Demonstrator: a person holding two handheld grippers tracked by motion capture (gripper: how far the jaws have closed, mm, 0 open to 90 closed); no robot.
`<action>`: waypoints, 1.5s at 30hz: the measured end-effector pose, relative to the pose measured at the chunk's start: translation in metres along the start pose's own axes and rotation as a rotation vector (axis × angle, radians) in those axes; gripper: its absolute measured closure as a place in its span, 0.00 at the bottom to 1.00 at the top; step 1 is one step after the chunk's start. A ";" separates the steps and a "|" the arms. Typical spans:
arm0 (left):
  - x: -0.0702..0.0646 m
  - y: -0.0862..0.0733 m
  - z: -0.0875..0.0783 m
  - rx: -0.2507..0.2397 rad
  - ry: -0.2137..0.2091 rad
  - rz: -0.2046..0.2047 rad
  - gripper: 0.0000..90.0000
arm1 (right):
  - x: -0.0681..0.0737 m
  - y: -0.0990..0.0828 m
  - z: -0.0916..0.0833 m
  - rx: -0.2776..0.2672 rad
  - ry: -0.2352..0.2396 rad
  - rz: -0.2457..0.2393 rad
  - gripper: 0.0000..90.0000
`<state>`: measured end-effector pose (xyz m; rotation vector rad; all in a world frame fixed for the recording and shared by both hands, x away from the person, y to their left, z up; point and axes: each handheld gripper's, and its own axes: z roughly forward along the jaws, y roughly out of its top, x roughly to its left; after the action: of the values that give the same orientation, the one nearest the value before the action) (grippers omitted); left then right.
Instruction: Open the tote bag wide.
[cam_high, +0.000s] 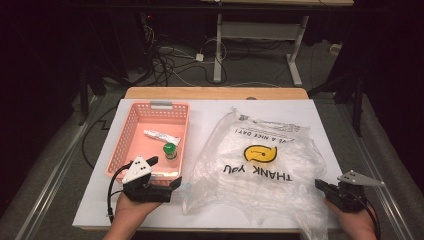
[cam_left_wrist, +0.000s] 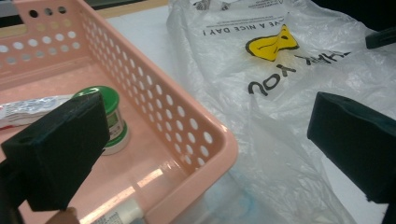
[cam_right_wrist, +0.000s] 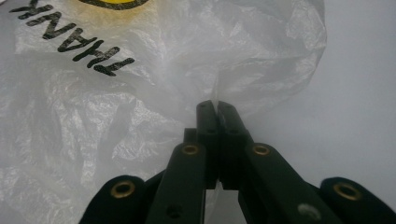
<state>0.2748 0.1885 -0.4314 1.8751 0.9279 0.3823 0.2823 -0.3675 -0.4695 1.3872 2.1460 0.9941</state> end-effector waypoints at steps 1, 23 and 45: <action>0.000 0.000 0.000 0.000 0.000 0.000 0.00 | 0.002 -0.003 -0.003 -0.004 0.005 0.002 1.00; -0.004 -0.001 0.001 -0.012 0.019 0.010 0.00 | -0.019 0.046 -0.013 -0.152 -0.002 -0.002 0.61; -0.004 -0.001 0.001 -0.022 0.018 0.003 0.00 | -0.060 0.096 0.110 0.097 0.063 0.035 0.77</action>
<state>0.2726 0.1851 -0.4326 1.8563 0.9297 0.4099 0.4398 -0.3590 -0.4742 1.4608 2.2501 0.9710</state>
